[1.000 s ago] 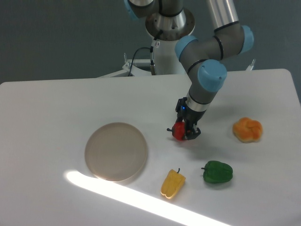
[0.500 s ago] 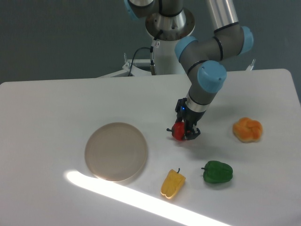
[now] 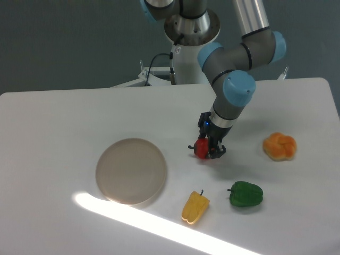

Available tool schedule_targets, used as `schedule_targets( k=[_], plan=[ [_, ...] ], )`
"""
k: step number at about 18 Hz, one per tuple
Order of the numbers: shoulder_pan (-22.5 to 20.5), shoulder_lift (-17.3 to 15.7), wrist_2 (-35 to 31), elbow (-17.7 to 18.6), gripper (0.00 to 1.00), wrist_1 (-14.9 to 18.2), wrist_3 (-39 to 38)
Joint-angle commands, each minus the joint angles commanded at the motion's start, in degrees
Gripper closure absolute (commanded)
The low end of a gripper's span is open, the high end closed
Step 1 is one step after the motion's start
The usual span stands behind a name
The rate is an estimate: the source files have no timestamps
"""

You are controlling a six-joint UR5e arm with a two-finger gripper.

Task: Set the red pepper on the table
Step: 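Open the gripper, release the red pepper, and raise the arm away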

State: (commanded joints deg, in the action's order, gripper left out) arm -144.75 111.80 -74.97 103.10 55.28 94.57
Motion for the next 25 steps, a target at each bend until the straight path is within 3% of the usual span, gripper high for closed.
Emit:
schedule_targets(
  k=[3,8,12,16,19,25],
  plan=[
    [-0.35,-0.26,0.0,-0.18,0.0,0.18,0.09],
    [-1.49,-0.88,-0.17,-1.75,0.0,0.44,0.0],
    [-3.78,-0.88,-1.31,-5.97,0.0,1.67,-0.09],
    [-4.4,0.43,-6.93,-10.71,0.0,1.23,-0.35],
    [-4.48,3.24,-8.61,-16.51,0.0,1.23,-0.09],
    [-4.31,12.64,-9.05,-30.65,0.0,0.35,0.44]
  ],
)
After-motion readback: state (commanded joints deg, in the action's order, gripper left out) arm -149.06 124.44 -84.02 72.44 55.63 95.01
